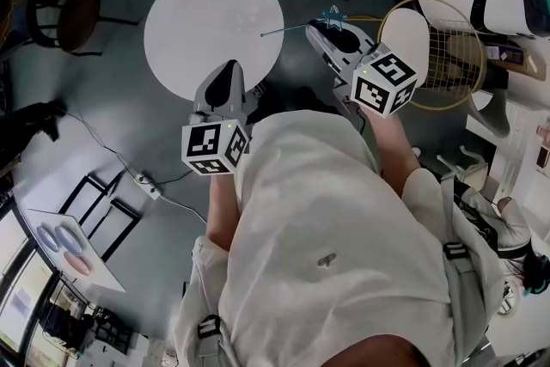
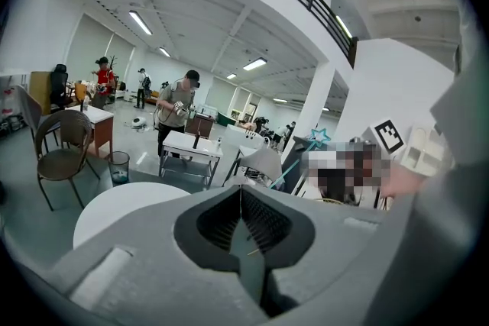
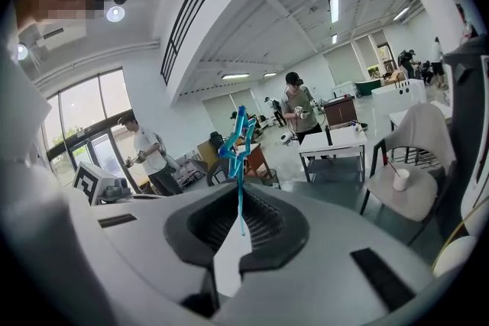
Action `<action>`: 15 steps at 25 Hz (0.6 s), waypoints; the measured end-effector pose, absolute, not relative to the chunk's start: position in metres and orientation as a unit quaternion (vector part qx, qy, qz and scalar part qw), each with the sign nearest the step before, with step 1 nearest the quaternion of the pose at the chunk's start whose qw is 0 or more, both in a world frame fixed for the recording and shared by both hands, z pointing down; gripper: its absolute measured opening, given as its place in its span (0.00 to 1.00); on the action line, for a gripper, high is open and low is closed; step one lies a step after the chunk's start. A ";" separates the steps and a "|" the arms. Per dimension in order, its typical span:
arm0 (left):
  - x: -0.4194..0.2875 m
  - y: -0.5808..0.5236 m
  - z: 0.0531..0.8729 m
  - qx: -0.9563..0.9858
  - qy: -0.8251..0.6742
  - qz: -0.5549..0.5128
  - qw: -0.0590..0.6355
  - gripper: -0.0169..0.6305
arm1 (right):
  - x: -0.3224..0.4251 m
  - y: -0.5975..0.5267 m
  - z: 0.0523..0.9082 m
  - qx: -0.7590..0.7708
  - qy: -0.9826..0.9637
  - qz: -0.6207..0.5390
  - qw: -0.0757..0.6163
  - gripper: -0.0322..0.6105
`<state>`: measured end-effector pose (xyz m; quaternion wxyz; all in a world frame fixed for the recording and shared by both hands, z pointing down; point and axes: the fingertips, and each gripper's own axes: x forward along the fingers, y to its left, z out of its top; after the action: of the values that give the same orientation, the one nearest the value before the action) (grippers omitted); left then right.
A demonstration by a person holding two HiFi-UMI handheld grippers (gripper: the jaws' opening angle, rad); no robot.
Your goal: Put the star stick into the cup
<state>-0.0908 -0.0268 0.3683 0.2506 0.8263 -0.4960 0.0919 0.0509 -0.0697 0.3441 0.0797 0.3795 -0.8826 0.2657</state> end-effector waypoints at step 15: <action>-0.118 -0.053 0.384 0.842 -0.461 0.108 0.260 0.05 | 0.011 -0.079 0.354 0.393 -0.873 0.274 0.093 0.09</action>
<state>-0.1184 -0.0532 0.3839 0.2598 0.8416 -0.4611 0.1076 0.0107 -0.0795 0.3538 0.0926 0.3928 -0.8729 0.2742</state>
